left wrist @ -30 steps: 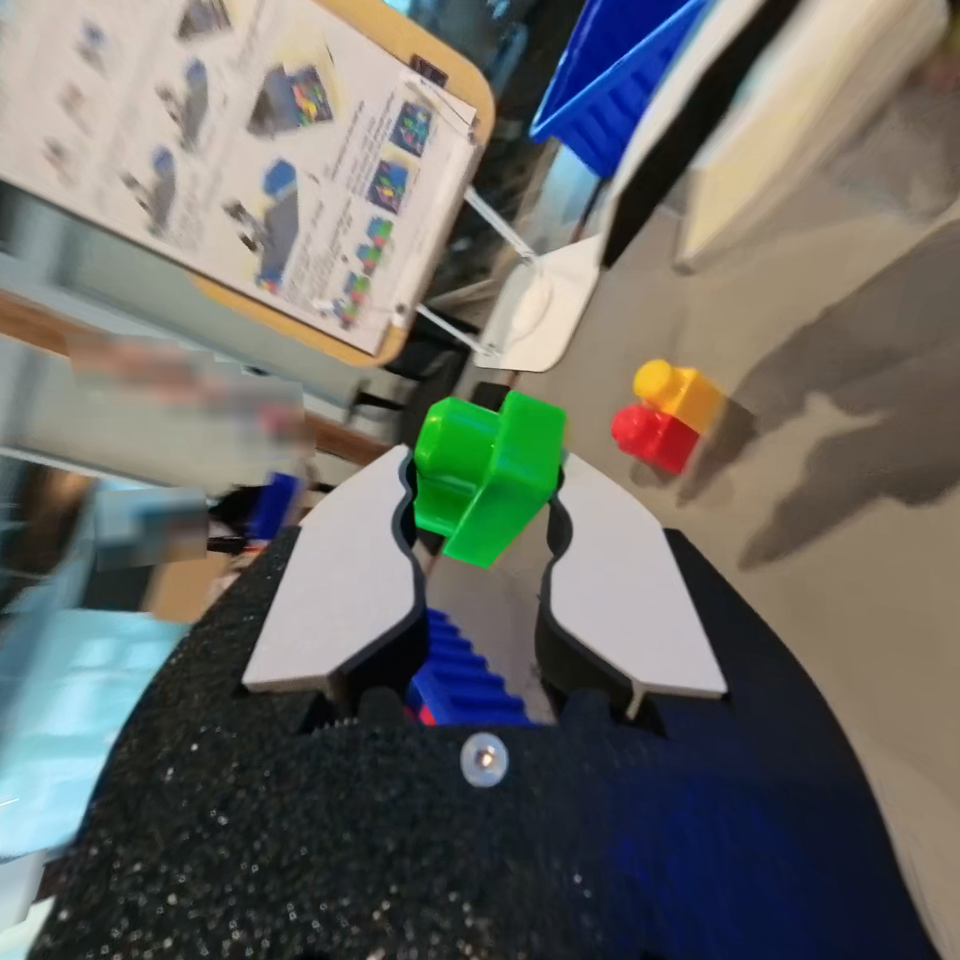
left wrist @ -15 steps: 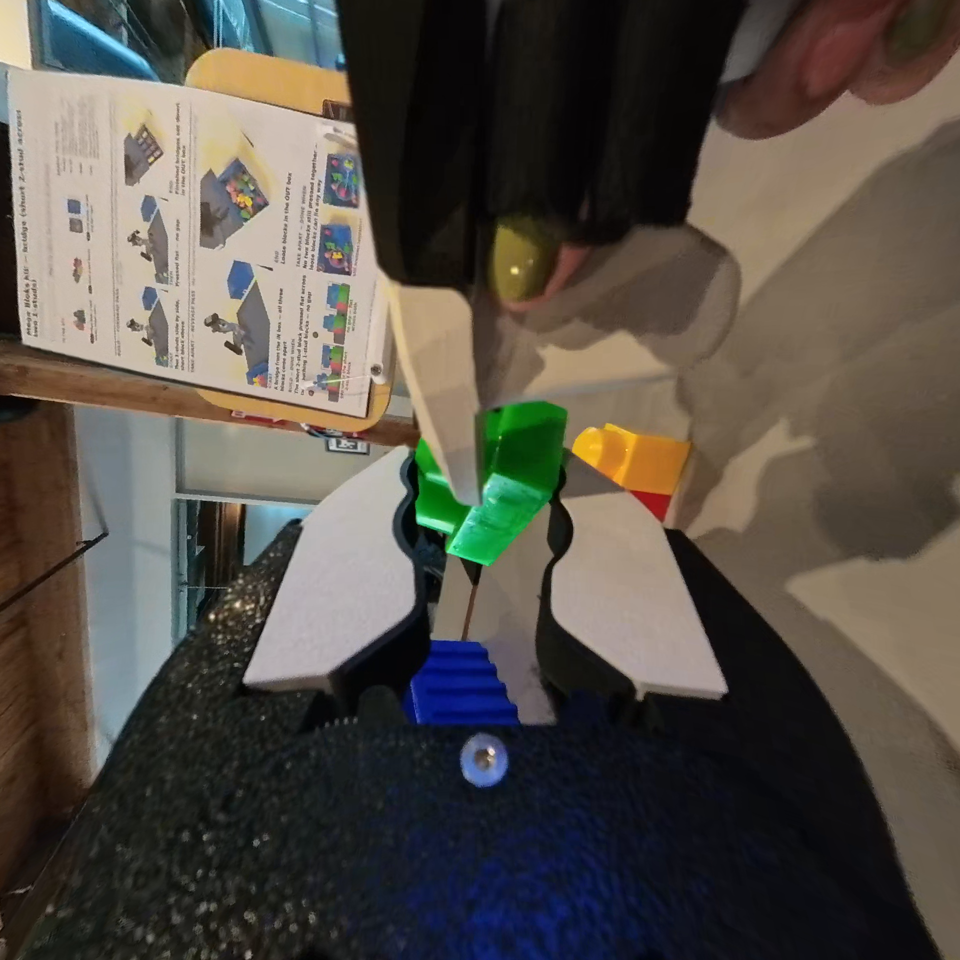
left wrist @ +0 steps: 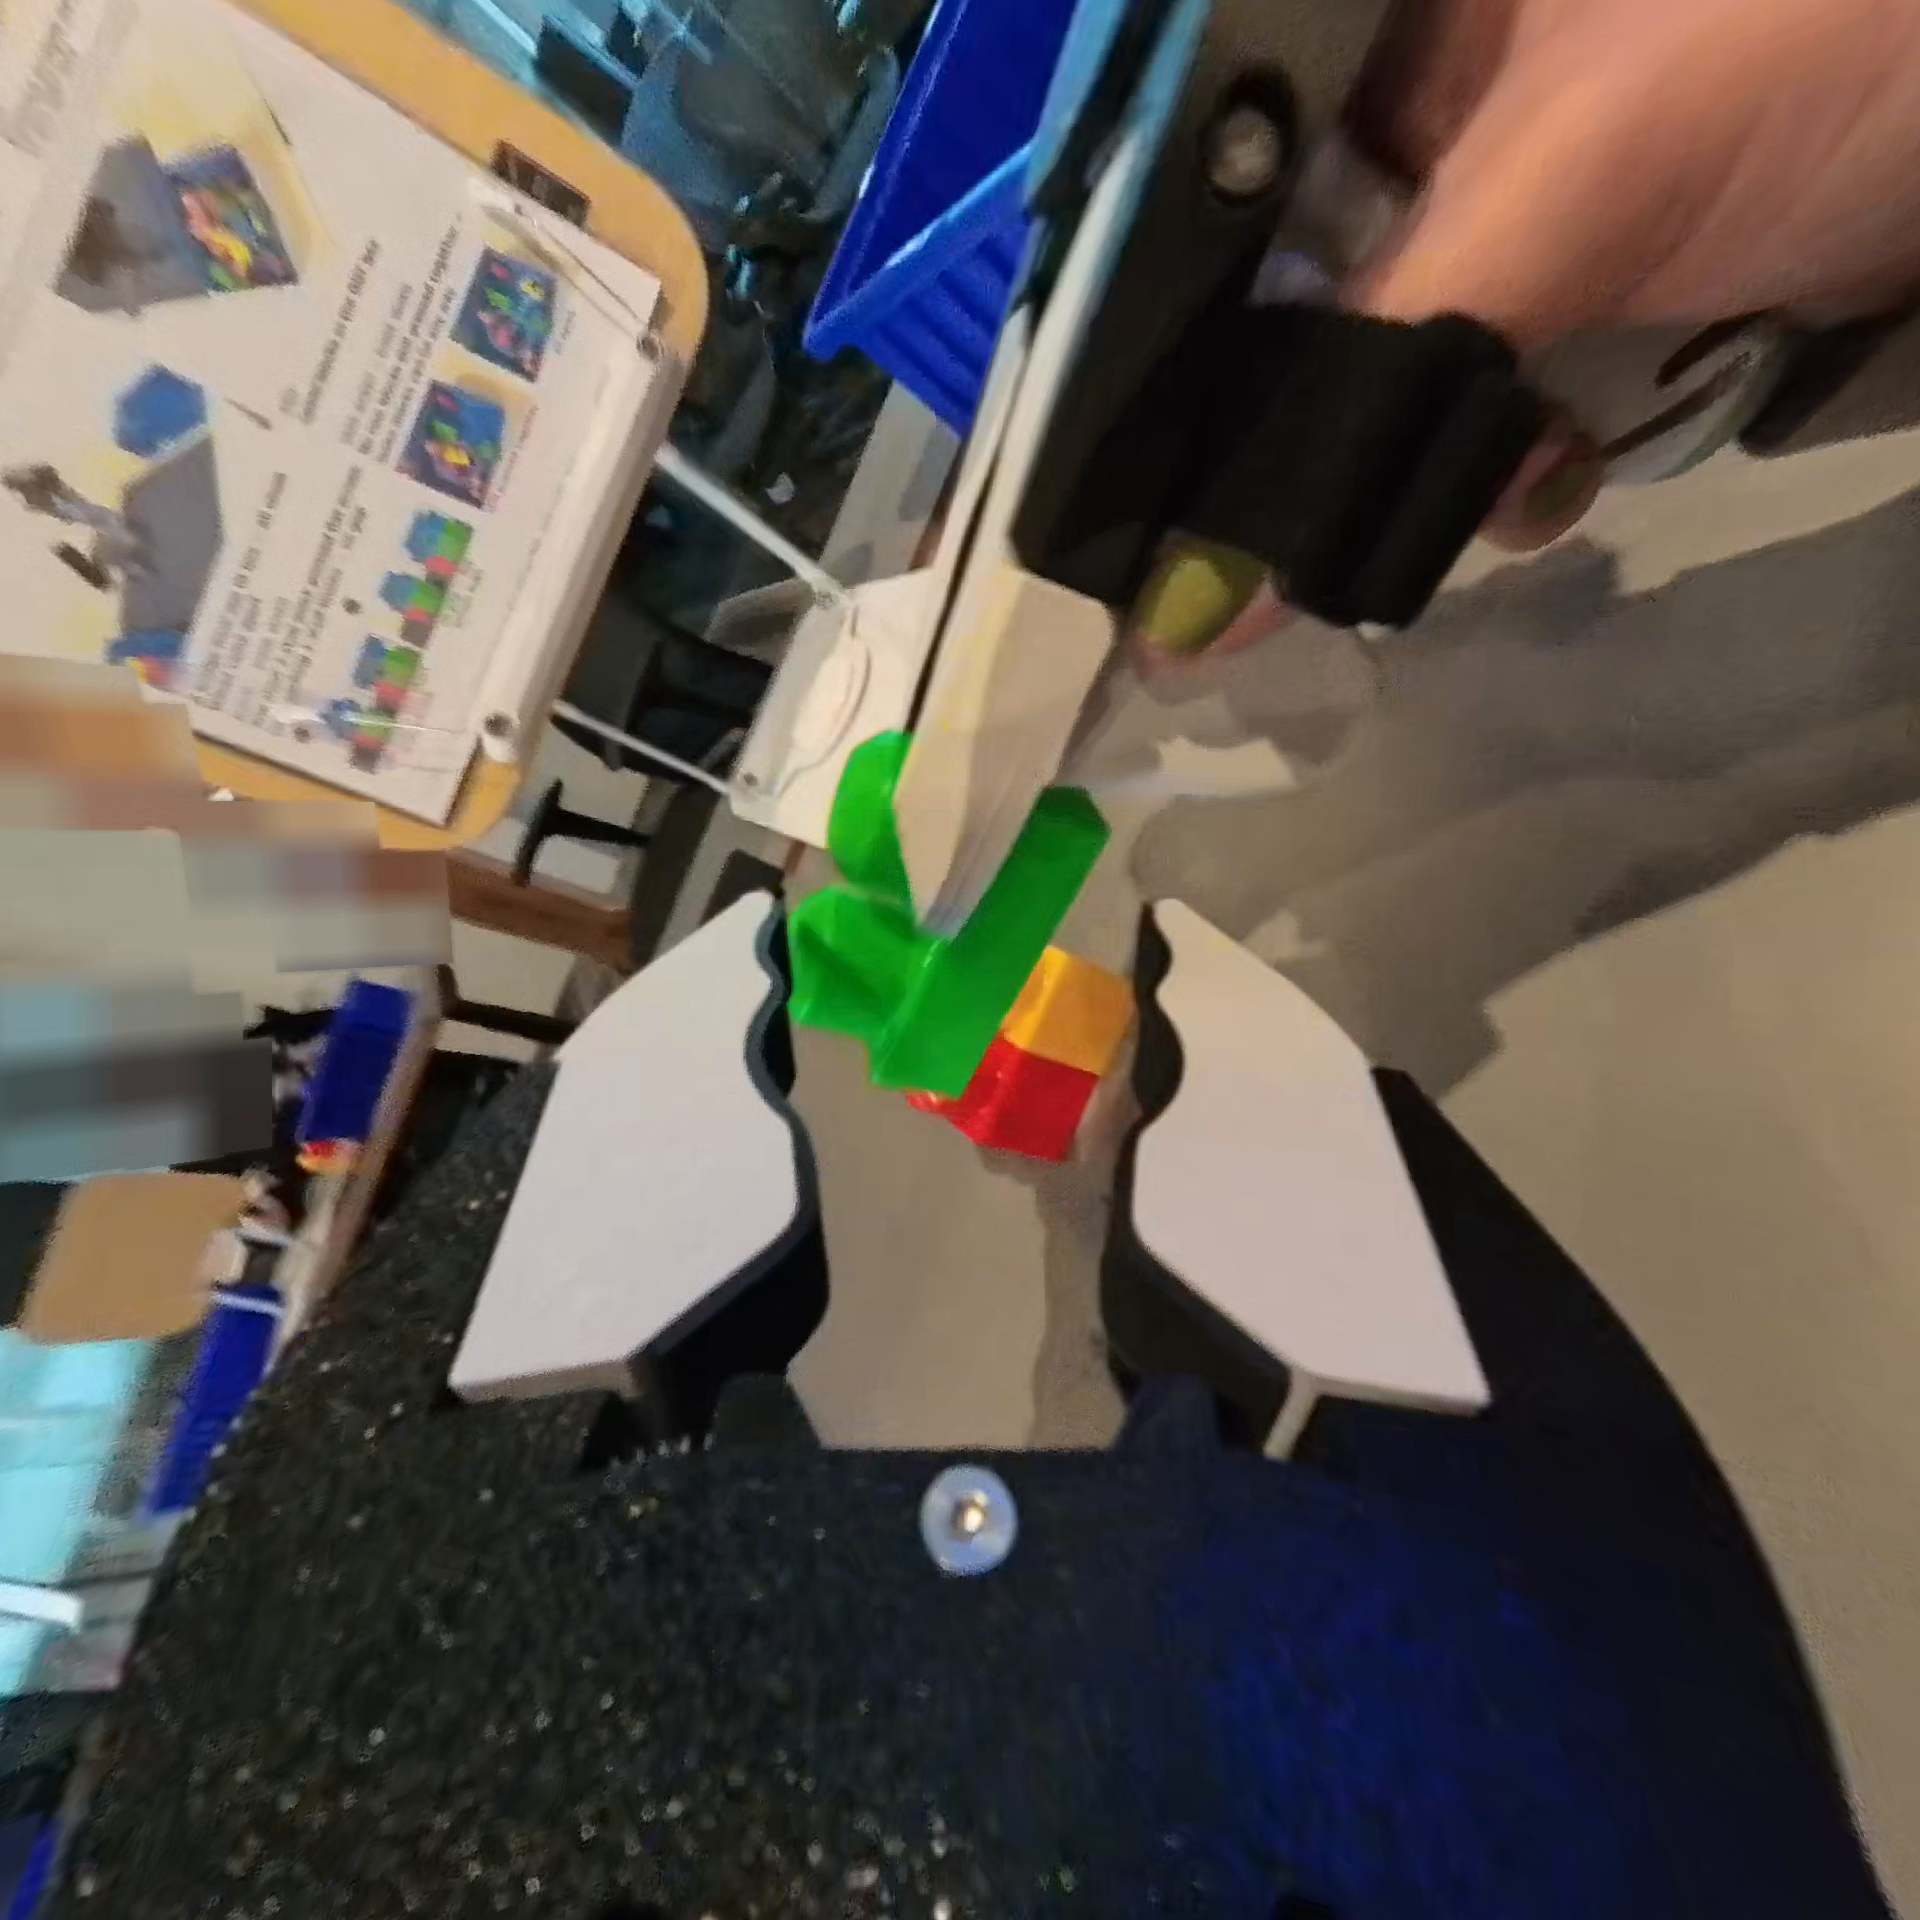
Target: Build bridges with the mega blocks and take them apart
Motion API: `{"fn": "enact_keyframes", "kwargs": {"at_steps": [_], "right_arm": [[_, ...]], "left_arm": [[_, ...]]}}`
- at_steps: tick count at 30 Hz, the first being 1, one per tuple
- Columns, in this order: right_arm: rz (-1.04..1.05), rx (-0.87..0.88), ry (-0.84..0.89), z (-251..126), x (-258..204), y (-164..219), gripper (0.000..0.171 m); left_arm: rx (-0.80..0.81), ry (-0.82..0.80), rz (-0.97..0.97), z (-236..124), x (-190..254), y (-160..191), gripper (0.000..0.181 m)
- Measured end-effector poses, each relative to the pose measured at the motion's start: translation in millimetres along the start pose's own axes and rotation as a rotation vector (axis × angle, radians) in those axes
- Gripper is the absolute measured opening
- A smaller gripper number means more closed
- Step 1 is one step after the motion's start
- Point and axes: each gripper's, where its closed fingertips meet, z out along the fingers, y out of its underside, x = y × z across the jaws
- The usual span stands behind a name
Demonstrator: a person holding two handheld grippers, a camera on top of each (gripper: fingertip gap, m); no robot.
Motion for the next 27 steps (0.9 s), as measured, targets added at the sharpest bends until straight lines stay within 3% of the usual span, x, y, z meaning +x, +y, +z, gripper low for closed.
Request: {"fn": "enact_keyframes", "kwargs": {"at_steps": [1, 4, 7, 11, 14, 19, 27], "right_arm": [[-0.026, -0.002, 0.01, 0, 3, 2, 0.033], [-0.018, 0.011, -0.03, -1, 6, 5, 0.033], [-0.095, -0.083, -0.09, 2, 7, 25, 0.033], [-0.26, -0.257, -0.161, 10, 0, 60, 0.033], [-0.345, -0.341, -0.196, 15, -3, 77, 0.033], [-0.373, -0.369, -0.227, 14, -2, 88, 0.033], [-0.307, -0.409, -0.216, 2, 8, 94, 0.033]], "left_arm": [[-0.016, 0.006, -0.027, 0, -1, 8, 0.069], [0.005, 0.052, -0.124, -1, 3, 27, 0.073], [0.065, 0.115, -0.237, -7, 5, 40, 0.071], [0.172, 0.383, -0.345, -18, 26, 42, 0.072], [0.222, 0.471, -0.411, -19, 25, 46, 0.072], [0.335, 0.463, -0.522, -9, 5, 50, 0.069], [0.518, 0.321, -0.704, 12, -40, 58, 0.073]]}}
